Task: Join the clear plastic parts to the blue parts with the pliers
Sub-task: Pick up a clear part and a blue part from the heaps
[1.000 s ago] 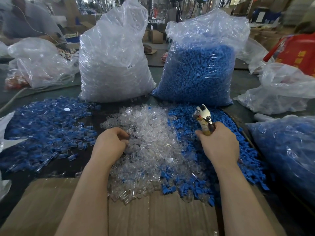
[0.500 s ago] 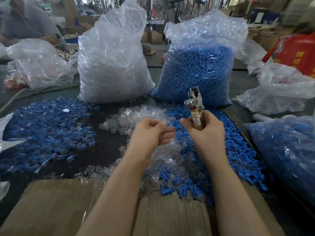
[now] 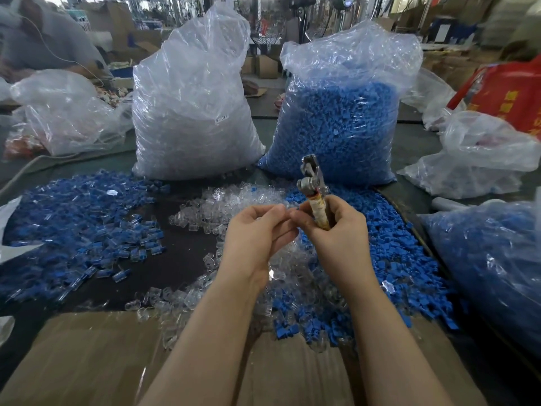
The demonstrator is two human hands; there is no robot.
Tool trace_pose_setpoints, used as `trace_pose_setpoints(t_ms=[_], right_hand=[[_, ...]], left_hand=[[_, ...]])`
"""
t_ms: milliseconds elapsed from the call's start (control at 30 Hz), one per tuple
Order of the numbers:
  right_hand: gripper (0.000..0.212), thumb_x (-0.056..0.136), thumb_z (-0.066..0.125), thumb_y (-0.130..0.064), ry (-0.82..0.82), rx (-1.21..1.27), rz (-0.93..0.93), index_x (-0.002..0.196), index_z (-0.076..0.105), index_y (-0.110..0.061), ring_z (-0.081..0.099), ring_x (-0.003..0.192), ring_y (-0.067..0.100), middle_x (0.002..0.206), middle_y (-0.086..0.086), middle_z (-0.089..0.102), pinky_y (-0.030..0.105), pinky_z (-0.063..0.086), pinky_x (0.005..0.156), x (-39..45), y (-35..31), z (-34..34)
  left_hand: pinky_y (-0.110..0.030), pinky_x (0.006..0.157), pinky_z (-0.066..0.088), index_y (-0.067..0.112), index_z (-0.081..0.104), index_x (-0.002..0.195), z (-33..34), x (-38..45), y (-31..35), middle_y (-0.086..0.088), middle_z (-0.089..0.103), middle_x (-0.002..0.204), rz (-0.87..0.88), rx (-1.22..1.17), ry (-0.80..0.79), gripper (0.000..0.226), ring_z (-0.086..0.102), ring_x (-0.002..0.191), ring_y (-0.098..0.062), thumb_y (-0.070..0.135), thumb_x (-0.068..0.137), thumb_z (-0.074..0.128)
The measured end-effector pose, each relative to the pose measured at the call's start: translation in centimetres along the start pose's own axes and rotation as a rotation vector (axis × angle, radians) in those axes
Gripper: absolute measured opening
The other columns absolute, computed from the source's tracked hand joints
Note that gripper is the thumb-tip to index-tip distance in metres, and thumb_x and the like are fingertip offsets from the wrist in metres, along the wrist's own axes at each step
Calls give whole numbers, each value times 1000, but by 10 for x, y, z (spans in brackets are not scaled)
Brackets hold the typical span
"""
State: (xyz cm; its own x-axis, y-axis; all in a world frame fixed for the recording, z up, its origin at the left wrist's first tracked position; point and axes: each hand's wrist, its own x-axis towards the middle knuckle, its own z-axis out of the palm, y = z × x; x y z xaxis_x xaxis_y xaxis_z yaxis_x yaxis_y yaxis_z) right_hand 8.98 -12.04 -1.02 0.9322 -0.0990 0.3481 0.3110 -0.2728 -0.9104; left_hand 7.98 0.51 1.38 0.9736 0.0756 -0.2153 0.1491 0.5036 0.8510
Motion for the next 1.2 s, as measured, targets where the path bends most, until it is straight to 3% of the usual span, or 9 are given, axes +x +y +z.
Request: trace_pose_setpoints(t_ms=[167, 300, 500, 633, 700, 833, 1000, 1200], right_hand=[[7, 87, 73, -18, -67, -12, -34, 90, 69, -24, 64, 71, 17, 80, -1, 70, 28, 53, 62, -1, 1, -2], [12, 87, 74, -21, 22, 32, -37, 86, 68, -30, 66, 73, 7, 82, -12, 71, 19, 54, 65, 0, 1, 0], [15, 86, 75, -19, 87, 42, -51, 83, 66, -30, 66, 72, 4, 83, -14, 70, 16, 52, 64, 1, 1, 1], [4, 88, 72, -19, 55, -17, -45, 88, 68, -18, 64, 74, 24, 78, 3, 69, 44, 55, 69, -1, 1, 2], [7, 87, 73, -22, 60, -31, -31, 89, 68, -17, 64, 75, 26, 78, 4, 69, 50, 54, 71, -1, 0, 2], [9, 86, 73, -25, 85, -64, -16, 88, 67, -19, 63, 70, 22, 74, 0, 67, 49, 54, 66, -1, -2, 4], [6, 87, 72, -24, 84, -66, 11, 87, 67, -22, 63, 69, 20, 74, -1, 68, 46, 54, 64, -2, -2, 6], [2, 88, 70, -23, 73, -73, 18, 87, 68, -23, 60, 64, 20, 72, 0, 67, 45, 52, 59, -1, -4, 5]], left_hand=[[-21, 59, 58, 3, 62, 94, -2, 0, 2, -11, 77, 82, 15, 4, 34, 2, 75, 72, -16, 4, 94, 61], [-19, 58, 57, 5, 64, 94, -2, 0, -1, -7, 76, 76, 92, 67, 52, 2, 75, 71, -14, 3, 93, 63], [-19, 64, 56, 9, 66, 94, -3, 1, -8, -6, 76, 77, 245, 286, 92, 11, 74, 74, -11, 3, 87, 71], [-26, 70, 60, 13, 69, 90, -4, 0, -10, -4, 76, 76, 334, 403, 128, 11, 74, 75, -12, 5, 85, 74], [-32, 73, 62, 16, 70, 87, -3, 0, -11, -2, 75, 75, 361, 442, 154, 11, 74, 75, -12, 7, 84, 76], [-37, 76, 62, 20, 74, 85, -1, -1, -13, 2, 75, 76, 435, 530, 188, 11, 73, 75, -10, 11, 81, 78], [-33, 76, 61, 28, 75, 86, 1, -4, -13, 9, 74, 77, 522, 612, 204, 18, 71, 75, -3, 11, 82, 77], [-28, 76, 60, 22, 77, 92, 2, -6, -13, 14, 72, 78, 620, 720, 201, 14, 68, 74, 3, 11, 83, 76]])
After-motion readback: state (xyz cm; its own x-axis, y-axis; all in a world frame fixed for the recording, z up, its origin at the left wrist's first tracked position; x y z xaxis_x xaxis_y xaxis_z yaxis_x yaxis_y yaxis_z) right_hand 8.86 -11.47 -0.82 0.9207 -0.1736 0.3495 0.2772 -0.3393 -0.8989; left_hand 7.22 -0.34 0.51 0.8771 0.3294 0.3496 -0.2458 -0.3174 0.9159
